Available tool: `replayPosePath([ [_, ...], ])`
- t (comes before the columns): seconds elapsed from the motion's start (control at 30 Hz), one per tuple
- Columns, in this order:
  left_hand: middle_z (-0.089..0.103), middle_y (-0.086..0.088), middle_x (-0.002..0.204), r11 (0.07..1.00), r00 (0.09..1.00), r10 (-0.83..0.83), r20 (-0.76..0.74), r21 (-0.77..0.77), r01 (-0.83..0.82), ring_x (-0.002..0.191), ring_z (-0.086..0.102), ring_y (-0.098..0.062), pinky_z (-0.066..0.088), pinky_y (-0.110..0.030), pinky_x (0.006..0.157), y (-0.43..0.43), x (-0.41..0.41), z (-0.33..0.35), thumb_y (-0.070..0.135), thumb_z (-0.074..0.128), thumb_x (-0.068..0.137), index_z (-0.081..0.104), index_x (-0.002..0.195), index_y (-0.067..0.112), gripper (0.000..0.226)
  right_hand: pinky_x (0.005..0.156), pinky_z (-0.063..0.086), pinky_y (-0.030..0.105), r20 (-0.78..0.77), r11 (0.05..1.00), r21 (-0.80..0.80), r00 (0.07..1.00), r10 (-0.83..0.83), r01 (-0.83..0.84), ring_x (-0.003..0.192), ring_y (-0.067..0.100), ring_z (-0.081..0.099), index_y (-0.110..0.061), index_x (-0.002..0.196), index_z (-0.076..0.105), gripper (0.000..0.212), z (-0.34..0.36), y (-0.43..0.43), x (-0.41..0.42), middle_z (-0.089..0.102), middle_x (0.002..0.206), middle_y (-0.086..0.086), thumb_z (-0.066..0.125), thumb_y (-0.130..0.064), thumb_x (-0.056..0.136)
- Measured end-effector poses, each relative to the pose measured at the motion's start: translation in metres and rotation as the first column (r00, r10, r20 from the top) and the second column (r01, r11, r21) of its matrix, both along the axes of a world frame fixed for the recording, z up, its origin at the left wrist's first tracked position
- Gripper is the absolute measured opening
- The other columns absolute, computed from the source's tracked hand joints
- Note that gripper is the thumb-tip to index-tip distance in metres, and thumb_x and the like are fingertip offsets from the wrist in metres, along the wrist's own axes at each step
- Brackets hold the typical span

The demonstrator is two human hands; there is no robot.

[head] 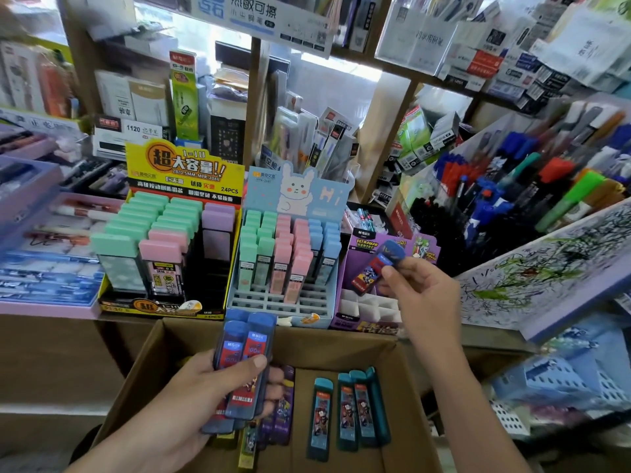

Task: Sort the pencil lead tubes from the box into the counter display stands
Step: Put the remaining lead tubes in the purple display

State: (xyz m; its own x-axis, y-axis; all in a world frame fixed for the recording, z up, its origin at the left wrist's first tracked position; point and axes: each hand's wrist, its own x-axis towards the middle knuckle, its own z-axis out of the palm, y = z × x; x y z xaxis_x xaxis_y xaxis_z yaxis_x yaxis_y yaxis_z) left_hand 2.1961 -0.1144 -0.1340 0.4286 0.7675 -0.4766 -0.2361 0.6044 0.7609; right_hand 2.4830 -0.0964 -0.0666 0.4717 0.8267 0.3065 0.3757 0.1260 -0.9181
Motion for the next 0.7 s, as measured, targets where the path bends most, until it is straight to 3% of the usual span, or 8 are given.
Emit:
replayPosePath([
  [0.13, 0.075, -0.028, 0.107, 1.0, 1.0, 0.022, -0.01, -0.002, -0.022, 0.097, 0.076, -0.042, 0.064, -0.042, 0.069, 0.001, 0.001, -0.002, 0.018, 0.082, 0.074, 0.072, 0.114, 0.0, 0.046, 0.069, 0.061, 0.022, 0.1, 1.0, 0.011, 0.995, 0.0, -0.001, 0.072, 0.009, 0.074, -0.034, 0.09, 0.073, 0.026, -0.004, 0.008, 0.0, 0.077, 0.081, -0.009, 0.071, -0.008, 0.094],
  [0.33, 0.074, -0.029, 0.108, 1.0, 1.0, 0.004, -0.013, -0.012, -0.004, 0.098, 0.075, -0.044, 0.063, -0.045, 0.074, 0.003, 0.002, -0.002, 0.019, 0.086, 0.068, 0.069, 0.118, 0.001, 0.056, 0.07, 0.061, 0.02, 0.097, 1.0, 0.016, 0.995, 0.022, -0.023, 0.075, 0.006, 0.075, -0.036, 0.091, 0.072, 0.029, -0.013, 0.021, -0.006, 0.077, 0.084, -0.013, 0.07, -0.007, 0.095],
  [0.5, 0.074, -0.031, 0.107, 1.0, 1.0, 0.009, -0.013, -0.017, -0.01, 0.095, 0.075, -0.045, 0.063, -0.043, 0.068, 0.005, 0.003, -0.001, 0.014, 0.082, 0.071, 0.069, 0.118, -0.001, 0.051, 0.074, 0.06, 0.026, 0.137, 0.998, -0.045, 0.99, 0.041, -0.035, 0.079, 0.005, 0.074, -0.037, 0.088, 0.072, 0.028, -0.021, 0.027, -0.007, 0.077, 0.083, -0.016, 0.07, -0.01, 0.096],
  [0.57, 0.074, -0.03, 0.106, 1.0, 1.0, -0.003, -0.022, -0.013, 0.002, 0.095, 0.075, -0.044, 0.063, -0.042, 0.066, 0.005, 0.003, 0.001, 0.014, 0.08, 0.073, 0.069, 0.119, -0.001, 0.049, 0.074, 0.057, 0.022, 0.198, 0.998, -0.069, 0.98, 0.022, -0.008, 0.081, 0.0, 0.072, -0.041, 0.085, 0.07, 0.029, -0.026, 0.027, -0.009, 0.075, 0.084, -0.021, 0.071, -0.013, 0.095],
  [0.63, 0.074, -0.031, 0.106, 1.0, 0.999, -0.009, -0.035, -0.007, 0.009, 0.096, 0.075, -0.045, 0.063, -0.043, 0.069, 0.006, 0.004, 0.003, 0.015, 0.08, 0.072, 0.069, 0.119, -0.002, 0.051, 0.073, 0.055, 0.019, 0.261, 0.995, -0.097, 0.965, 0.0, 0.026, 0.083, -0.002, 0.07, -0.04, 0.088, 0.07, 0.025, -0.031, 0.028, -0.01, 0.074, 0.082, -0.021, 0.072, -0.017, 0.095],
  [0.7, 0.074, -0.032, 0.106, 1.0, 0.999, -0.009, -0.043, -0.008, 0.009, 0.098, 0.074, -0.046, 0.062, -0.046, 0.073, 0.006, 0.004, 0.004, 0.015, 0.08, 0.072, 0.069, 0.118, -0.004, 0.051, 0.075, 0.056, 0.027, 0.351, 0.989, -0.13, 0.936, -0.019, 0.068, 0.086, 0.004, 0.068, -0.028, 0.098, 0.076, 0.009, -0.036, 0.029, -0.01, 0.072, 0.086, -0.017, 0.073, -0.02, 0.095],
])
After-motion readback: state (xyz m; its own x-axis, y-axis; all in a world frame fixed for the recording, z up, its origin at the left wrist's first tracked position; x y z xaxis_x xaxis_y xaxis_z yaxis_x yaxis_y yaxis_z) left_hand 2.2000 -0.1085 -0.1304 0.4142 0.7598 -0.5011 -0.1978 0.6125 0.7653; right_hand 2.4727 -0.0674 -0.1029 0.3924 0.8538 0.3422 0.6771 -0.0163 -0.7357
